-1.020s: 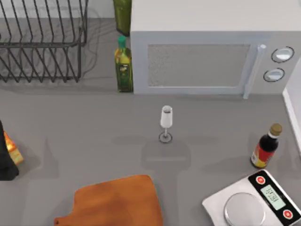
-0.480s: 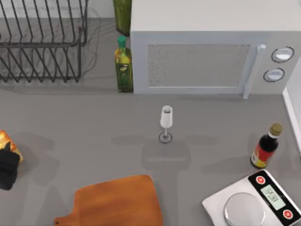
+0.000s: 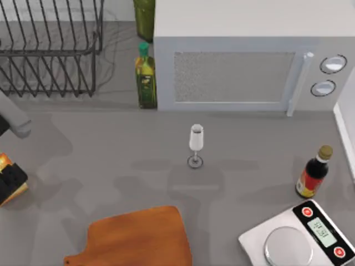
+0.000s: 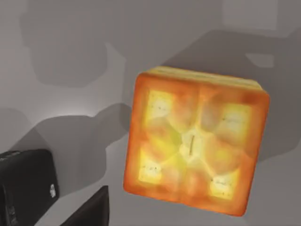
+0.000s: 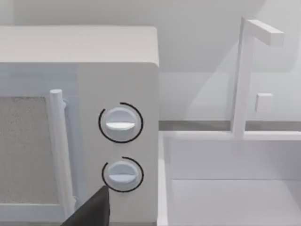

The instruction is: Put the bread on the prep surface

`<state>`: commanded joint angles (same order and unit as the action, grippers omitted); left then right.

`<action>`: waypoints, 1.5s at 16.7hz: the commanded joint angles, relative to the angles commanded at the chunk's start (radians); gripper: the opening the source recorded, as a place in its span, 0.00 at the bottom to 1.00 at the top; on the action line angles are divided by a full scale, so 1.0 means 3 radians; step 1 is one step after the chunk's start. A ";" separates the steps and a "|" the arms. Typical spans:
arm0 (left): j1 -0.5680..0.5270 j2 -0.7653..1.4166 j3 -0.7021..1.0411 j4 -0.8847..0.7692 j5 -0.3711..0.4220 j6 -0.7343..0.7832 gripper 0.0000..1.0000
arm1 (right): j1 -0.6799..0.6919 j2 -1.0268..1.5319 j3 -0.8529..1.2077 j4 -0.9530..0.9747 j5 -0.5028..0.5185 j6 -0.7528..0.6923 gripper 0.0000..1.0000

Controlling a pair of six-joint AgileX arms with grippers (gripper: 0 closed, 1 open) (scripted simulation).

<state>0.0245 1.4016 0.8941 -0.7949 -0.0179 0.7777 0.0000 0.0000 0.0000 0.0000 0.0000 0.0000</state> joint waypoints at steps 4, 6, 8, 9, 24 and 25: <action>0.0078 0.0751 0.0641 -0.0441 0.0019 0.0414 1.00 | 0.0000 0.0000 0.0000 0.0000 0.0000 0.0000 1.00; 0.0123 0.0995 0.0817 -0.0581 0.0041 0.0501 1.00 | 0.0000 0.0000 0.0000 0.0000 0.0000 0.0000 1.00; 0.0156 0.1122 0.0902 -0.0662 0.0058 0.0544 1.00 | 0.0000 0.0000 0.0000 0.0000 0.0000 0.0000 1.00; 0.0163 0.1141 0.0925 -0.0675 0.0062 0.0557 1.00 | 0.0000 0.0000 0.0000 0.0000 0.0000 0.0000 1.00; 0.0169 0.1555 0.0414 0.0249 0.0064 0.0569 1.00 | 0.0000 0.0000 0.0000 0.0000 0.0000 0.0000 1.00; 0.0169 0.1555 0.0414 0.0249 0.0064 0.0569 1.00 | 0.0000 0.0000 0.0000 0.0000 0.0000 0.0000 1.00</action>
<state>0.0751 1.8681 1.0184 -0.7200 0.0012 0.9484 0.0000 0.0000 0.0000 0.0000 0.0000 0.0000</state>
